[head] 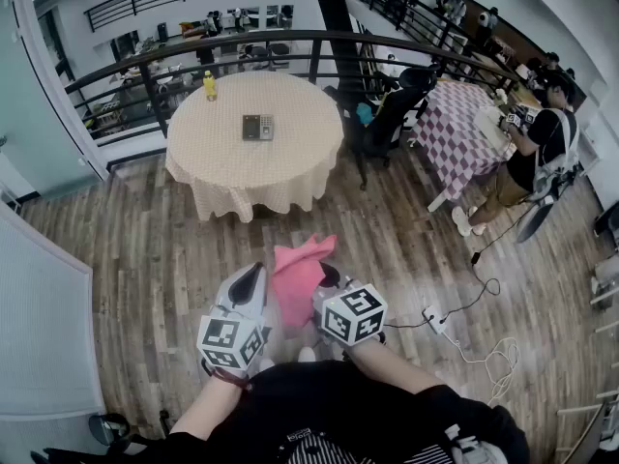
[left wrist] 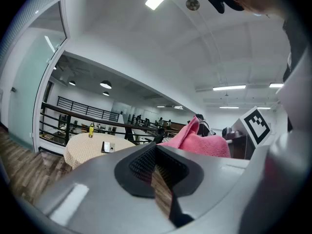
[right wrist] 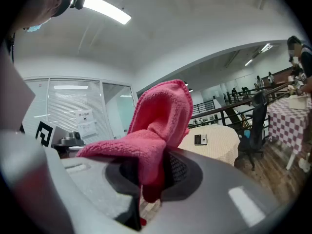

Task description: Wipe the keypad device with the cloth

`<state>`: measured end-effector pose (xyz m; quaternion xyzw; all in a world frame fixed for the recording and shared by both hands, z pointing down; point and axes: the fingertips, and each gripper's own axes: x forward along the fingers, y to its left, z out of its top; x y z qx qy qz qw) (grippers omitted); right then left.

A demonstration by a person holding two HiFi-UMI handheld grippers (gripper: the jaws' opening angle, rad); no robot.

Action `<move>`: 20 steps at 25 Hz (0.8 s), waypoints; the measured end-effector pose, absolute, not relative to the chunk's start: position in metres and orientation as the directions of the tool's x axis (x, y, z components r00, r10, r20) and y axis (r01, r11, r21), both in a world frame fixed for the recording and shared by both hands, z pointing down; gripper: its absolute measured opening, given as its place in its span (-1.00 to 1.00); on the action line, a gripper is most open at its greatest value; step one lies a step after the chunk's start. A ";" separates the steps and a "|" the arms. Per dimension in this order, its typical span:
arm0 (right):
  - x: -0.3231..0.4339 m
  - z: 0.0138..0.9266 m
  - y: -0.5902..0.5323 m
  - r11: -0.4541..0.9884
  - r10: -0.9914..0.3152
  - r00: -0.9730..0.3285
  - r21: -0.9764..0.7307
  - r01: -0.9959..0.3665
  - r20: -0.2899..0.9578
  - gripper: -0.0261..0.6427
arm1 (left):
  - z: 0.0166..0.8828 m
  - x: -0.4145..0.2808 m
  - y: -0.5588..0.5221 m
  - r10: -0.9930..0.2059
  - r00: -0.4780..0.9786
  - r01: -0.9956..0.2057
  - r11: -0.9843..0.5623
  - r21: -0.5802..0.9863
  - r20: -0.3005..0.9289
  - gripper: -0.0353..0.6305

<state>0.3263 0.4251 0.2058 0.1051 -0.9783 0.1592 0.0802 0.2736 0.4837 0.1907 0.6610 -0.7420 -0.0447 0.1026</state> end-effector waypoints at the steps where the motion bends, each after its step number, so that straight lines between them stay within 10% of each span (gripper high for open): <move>1: 0.327 0.205 0.428 0.928 -0.177 -0.966 -0.296 -0.228 0.189 -0.73 | 0.190 0.276 0.486 -0.990 -0.103 -0.972 0.120 0.204 0.092 -0.90; 20: 0.330 0.221 0.427 0.891 -0.191 -0.962 -0.377 -0.253 0.192 -0.73 | 0.182 0.277 0.470 -0.995 -0.076 -0.974 0.089 0.210 0.068 -0.90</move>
